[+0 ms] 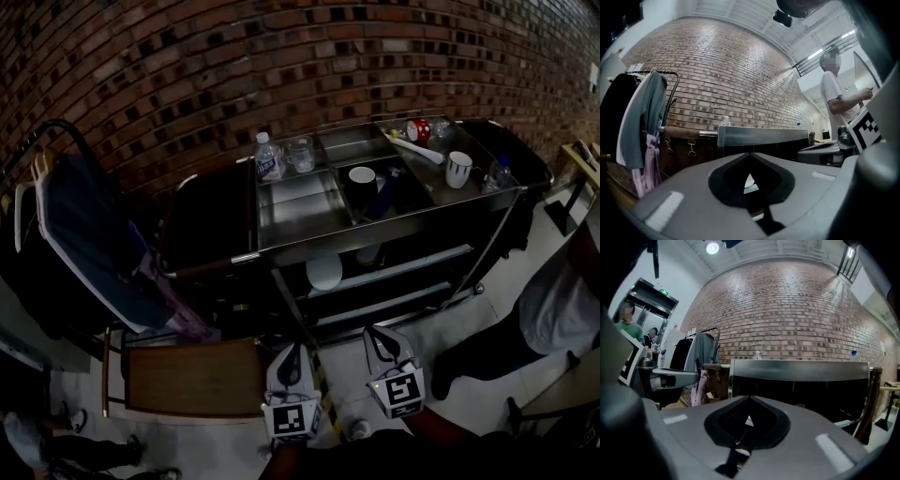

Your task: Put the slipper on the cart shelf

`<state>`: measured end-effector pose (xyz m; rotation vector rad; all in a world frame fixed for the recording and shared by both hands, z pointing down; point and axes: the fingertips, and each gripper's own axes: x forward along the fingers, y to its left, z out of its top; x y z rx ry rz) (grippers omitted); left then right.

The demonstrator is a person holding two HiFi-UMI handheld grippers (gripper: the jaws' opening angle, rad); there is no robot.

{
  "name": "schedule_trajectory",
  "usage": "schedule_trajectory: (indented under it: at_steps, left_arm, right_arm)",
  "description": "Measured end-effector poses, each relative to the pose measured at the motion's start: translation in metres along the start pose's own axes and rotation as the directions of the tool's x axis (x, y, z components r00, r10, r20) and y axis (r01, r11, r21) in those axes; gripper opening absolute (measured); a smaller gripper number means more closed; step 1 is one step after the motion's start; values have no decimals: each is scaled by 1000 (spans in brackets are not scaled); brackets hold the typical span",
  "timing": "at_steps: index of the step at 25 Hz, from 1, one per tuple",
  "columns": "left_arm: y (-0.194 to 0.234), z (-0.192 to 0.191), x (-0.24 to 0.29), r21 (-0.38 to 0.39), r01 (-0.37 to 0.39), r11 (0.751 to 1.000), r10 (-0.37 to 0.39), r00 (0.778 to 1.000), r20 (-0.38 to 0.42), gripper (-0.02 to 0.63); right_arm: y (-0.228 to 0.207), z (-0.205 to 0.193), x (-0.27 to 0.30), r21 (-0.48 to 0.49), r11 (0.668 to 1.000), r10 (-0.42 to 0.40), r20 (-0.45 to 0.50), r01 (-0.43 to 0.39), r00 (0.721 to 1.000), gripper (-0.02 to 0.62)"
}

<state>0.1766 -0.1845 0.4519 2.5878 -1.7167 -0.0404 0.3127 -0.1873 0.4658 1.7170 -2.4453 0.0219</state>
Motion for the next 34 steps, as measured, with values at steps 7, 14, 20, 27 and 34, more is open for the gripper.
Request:
schedule_trajectory:
  at_steps: [7, 14, 20, 27, 34]
  left_arm:
    - [-1, 17, -5, 8, 3, 1000, -3, 1000, 12, 15]
    - [8, 19, -10, 10, -3, 1000, 2, 1000, 30, 15]
    - [14, 17, -12, 33, -3, 999, 3, 1000, 24, 15]
    - [18, 22, -13, 29, -1, 1000, 1, 1000, 23, 15]
    - [20, 31, -16, 25, -2, 1000, 1, 999, 40, 15]
  right_arm:
    - [4, 13, -4, 6, 1000, -11, 33, 11, 999, 2]
    - [13, 23, -1, 19, 1000, -12, 61, 10, 998, 2]
    - [18, 25, -1, -8, 1000, -8, 67, 8, 998, 2]
    - [29, 44, -1, -53, 999, 1, 102, 4, 995, 2]
    - [38, 60, -2, -87, 996, 10, 132, 2, 991, 2]
